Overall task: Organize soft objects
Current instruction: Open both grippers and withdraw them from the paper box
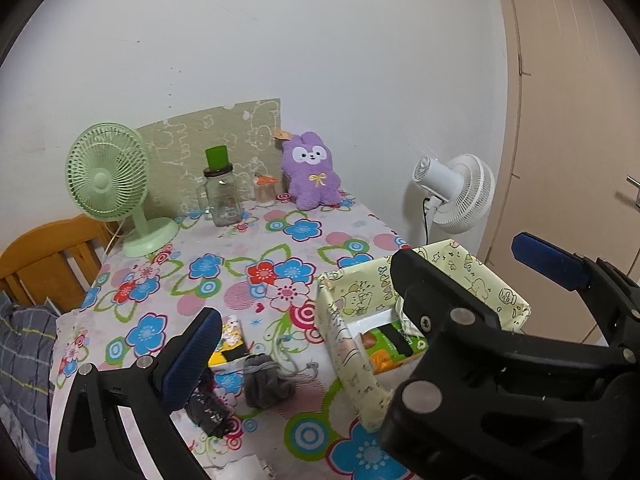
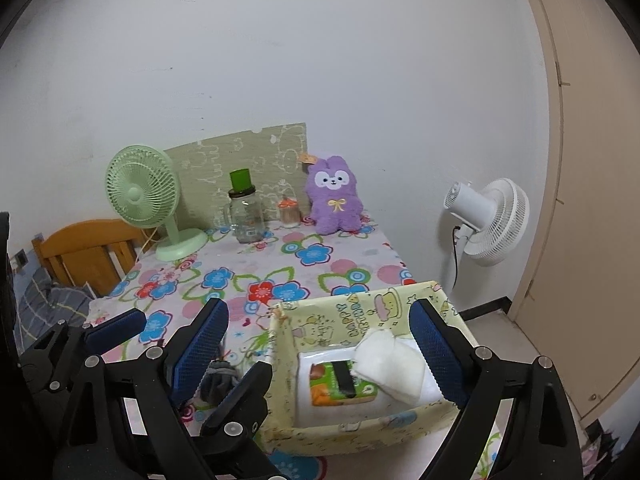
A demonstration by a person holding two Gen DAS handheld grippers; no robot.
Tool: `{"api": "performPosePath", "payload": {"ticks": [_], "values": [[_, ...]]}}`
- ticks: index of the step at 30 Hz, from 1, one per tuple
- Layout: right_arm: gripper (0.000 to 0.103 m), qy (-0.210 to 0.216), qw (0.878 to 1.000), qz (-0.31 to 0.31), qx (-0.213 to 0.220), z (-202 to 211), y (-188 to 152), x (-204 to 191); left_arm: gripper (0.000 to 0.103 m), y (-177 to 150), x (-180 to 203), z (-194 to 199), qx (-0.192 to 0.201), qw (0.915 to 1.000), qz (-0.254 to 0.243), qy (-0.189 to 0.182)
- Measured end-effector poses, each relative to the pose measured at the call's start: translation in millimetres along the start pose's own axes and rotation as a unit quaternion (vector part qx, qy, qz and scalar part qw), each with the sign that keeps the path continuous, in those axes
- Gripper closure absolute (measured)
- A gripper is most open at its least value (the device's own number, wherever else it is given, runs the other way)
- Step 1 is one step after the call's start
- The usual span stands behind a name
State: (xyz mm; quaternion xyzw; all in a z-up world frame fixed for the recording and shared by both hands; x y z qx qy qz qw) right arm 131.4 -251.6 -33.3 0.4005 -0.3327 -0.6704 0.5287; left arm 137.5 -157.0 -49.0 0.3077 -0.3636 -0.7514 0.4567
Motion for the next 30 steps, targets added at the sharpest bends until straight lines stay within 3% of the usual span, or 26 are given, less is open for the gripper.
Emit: {"api": "performPosePath", "payload": {"ticks": [13,30], "values": [[0.009,0.017,1.0,0.001,-0.006,12,-17,-29,0.0,-19,-20,22,0.019,0.9997,0.014,0.009],[0.009,0.044,0.999,0.008,-0.026,3,-58,-63,0.0,-63,-51,26,0.003,0.999,0.027,0.035]]}}
Point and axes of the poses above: each gripper's, at about its wrist camera, not at the fingertips, and z roughly against the way its jaws point, x to its right, y to its top, the point moved 10 cm from there along -z, roughly the way its jaws point, and after that the axes turned 7 degrees about -z, right-handed, at the moved point
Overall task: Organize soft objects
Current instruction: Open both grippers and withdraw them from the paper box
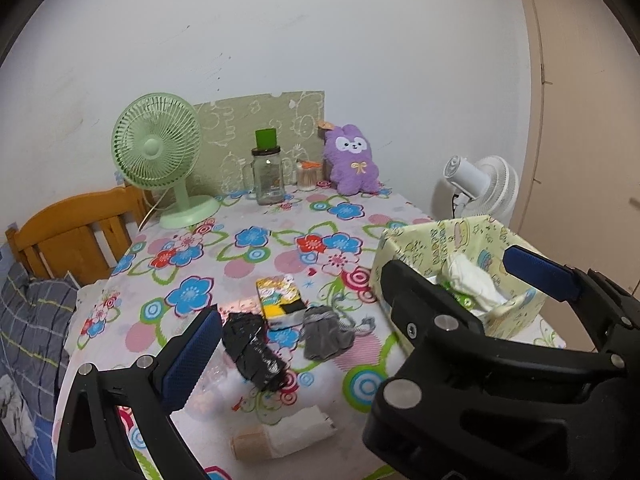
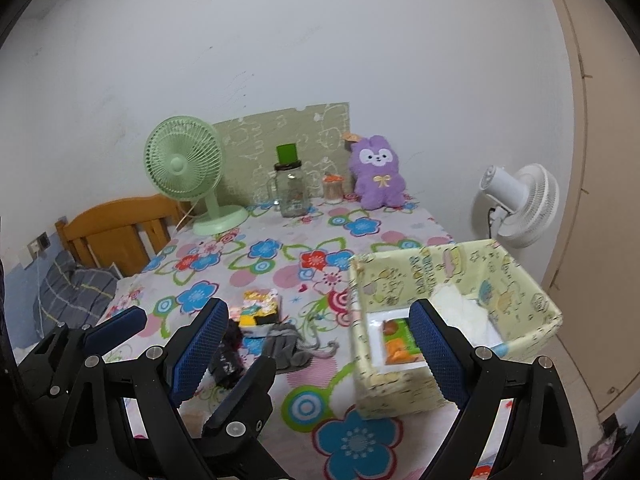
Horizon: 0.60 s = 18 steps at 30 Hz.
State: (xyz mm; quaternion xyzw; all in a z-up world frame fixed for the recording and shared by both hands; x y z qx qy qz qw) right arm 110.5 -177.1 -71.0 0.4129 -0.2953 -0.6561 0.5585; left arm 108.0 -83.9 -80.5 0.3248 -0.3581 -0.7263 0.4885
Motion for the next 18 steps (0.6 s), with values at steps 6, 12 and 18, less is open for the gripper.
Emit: {"api": "performPosePath", "payload": {"ticks": [6,12,18], "values": [[0.009,0.007,1.0,0.008,-0.014,-9,-17,-13,0.001,-18,-11,-5,-0.011,0.9999,0.007,0.003],[0.009,0.014,0.999,0.012,-0.027,-17,-34,-25,0.001,-38,-22,-11,-0.026,0.9995,0.016,0.005],[0.009,0.019,0.999,0.009,-0.04,-29,-54,-33,0.002,-61,-29,-19,-0.047,0.9986,0.022,0.008]]}}
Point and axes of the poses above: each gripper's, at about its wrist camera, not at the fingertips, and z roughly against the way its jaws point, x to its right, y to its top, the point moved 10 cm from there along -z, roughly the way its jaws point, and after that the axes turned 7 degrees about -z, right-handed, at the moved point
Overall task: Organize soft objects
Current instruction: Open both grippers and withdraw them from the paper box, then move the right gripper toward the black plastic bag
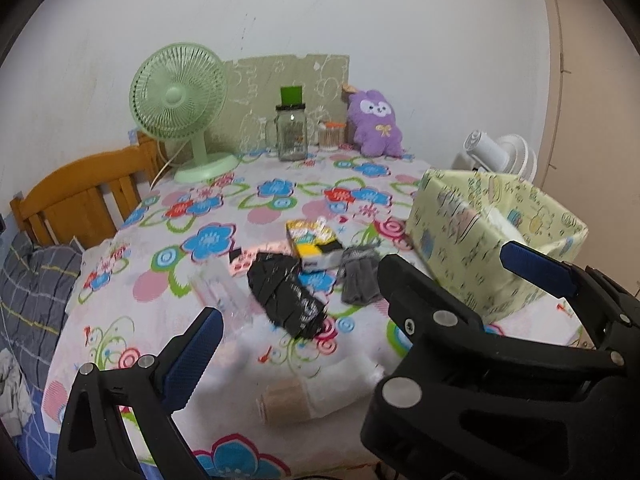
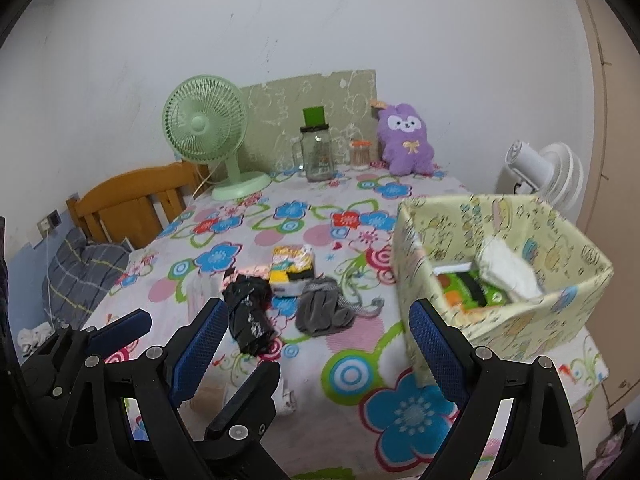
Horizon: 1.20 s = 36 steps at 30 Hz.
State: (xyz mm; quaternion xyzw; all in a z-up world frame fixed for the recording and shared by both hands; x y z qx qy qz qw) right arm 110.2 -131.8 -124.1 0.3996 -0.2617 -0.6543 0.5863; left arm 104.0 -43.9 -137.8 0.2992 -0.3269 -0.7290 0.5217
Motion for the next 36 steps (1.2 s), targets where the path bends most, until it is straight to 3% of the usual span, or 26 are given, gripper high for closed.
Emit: {"api": "performPosePath", "payload": {"ticks": [16,20,23,36], "values": [[0.01,-0.005,1.0,0.005,-0.017,-25,-34,-8,0.004,-37,-9,-24,-0.03,0.9993,0.018,-0.011],[0.01,-0.013,1.0,0.007,-0.022,-34,-41,-6,0.015,-47,-11,-34,-0.045,0.9987,0.023,-0.009],[0.01,-0.019,0.999,0.008,-0.028,-41,-47,-4,0.017,-55,-11,-40,-0.057,0.9978,0.03,-0.018],[0.01,-0.024,0.999,0.005,-0.048,-54,-59,-2,0.035,-60,-1,-43,-0.05,0.9976,0.026,-0.04]]}}
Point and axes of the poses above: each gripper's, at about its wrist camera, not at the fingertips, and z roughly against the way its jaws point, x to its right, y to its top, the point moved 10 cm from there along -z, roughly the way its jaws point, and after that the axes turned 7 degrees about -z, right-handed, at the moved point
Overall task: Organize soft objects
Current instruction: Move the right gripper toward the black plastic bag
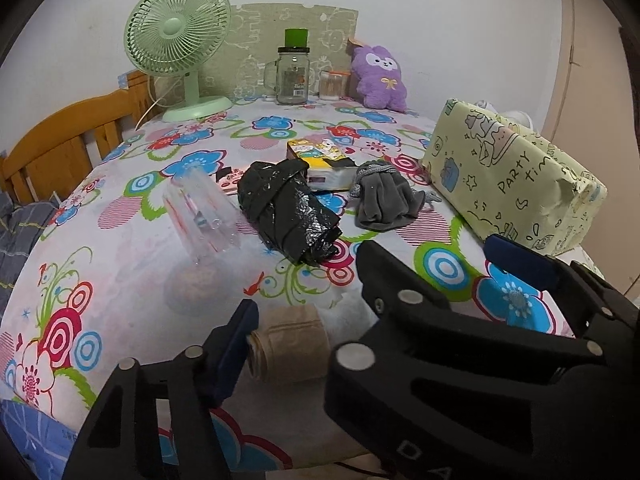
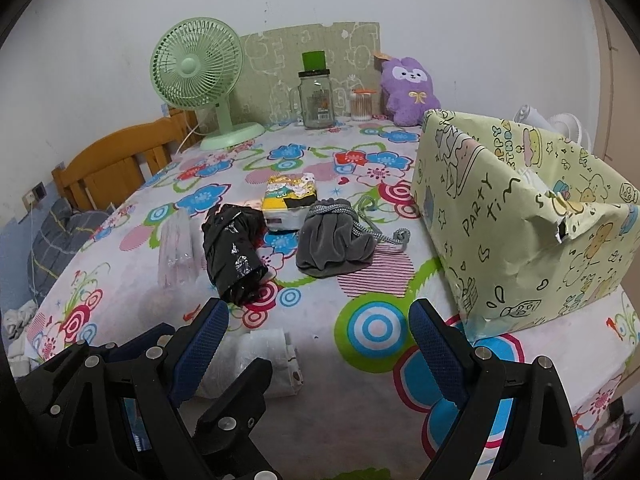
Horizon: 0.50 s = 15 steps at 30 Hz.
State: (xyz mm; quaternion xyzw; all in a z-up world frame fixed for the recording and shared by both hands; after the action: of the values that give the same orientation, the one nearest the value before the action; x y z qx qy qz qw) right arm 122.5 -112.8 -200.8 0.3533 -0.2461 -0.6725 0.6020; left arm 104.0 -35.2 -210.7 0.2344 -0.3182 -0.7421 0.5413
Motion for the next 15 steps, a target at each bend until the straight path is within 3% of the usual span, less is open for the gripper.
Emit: {"api": "performPosePath", "payload": {"ticks": [6,11,15], "values": [[0.009,0.0,1.0,0.003,-0.001,-0.5,-0.9,-0.4,0.049,0.0,2.8,-1.3,0.007,0.9999,0.002,-0.014],[0.009,0.002,1.0,0.004,-0.001,0.8,-1.8,-2.1,0.067,2.1,2.2,1.3,0.012,0.9999,-0.003,-0.008],[0.009,0.003,1.0,0.006,0.002,2.0,-0.4,-3.9,0.075,4.2,0.4,3.3,0.015,0.9999,-0.004,-0.004]]}}
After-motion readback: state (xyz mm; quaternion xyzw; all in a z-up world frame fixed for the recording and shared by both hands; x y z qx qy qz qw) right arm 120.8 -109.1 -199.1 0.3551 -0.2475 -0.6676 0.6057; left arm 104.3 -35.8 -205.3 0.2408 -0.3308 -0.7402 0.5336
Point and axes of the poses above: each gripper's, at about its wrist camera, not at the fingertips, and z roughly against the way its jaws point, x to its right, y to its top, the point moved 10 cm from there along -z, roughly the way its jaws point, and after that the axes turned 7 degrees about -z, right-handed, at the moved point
